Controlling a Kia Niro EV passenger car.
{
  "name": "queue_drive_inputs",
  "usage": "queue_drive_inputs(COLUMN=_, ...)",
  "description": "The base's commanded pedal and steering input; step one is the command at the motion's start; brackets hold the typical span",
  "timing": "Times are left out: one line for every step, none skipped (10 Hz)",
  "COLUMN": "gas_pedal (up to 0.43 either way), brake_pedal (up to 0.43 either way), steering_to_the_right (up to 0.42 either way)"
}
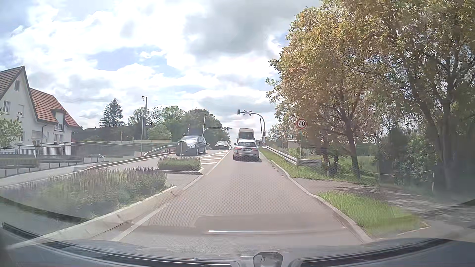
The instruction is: Follow the waypoints while adhering to traffic rules and regulations
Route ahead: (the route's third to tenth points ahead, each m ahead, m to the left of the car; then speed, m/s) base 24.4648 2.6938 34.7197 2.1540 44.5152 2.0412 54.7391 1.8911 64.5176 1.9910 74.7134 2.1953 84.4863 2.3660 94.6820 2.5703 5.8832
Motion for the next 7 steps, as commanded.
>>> queue_drive_inputs(gas_pedal=0.150, brake_pedal=0.000, steering_to_the_right=-0.012)
queue_drive_inputs(gas_pedal=0.150, brake_pedal=0.000, steering_to_the_right=-0.012)
queue_drive_inputs(gas_pedal=0.150, brake_pedal=0.000, steering_to_the_right=-0.008)
queue_drive_inputs(gas_pedal=0.169, brake_pedal=0.000, steering_to_the_right=-0.008)
queue_drive_inputs(gas_pedal=0.177, brake_pedal=0.000, steering_to_the_right=-0.008)
queue_drive_inputs(gas_pedal=0.177, brake_pedal=0.000, steering_to_the_right=-0.008)
queue_drive_inputs(gas_pedal=0.189, brake_pedal=0.000, steering_to_the_right=-0.008)
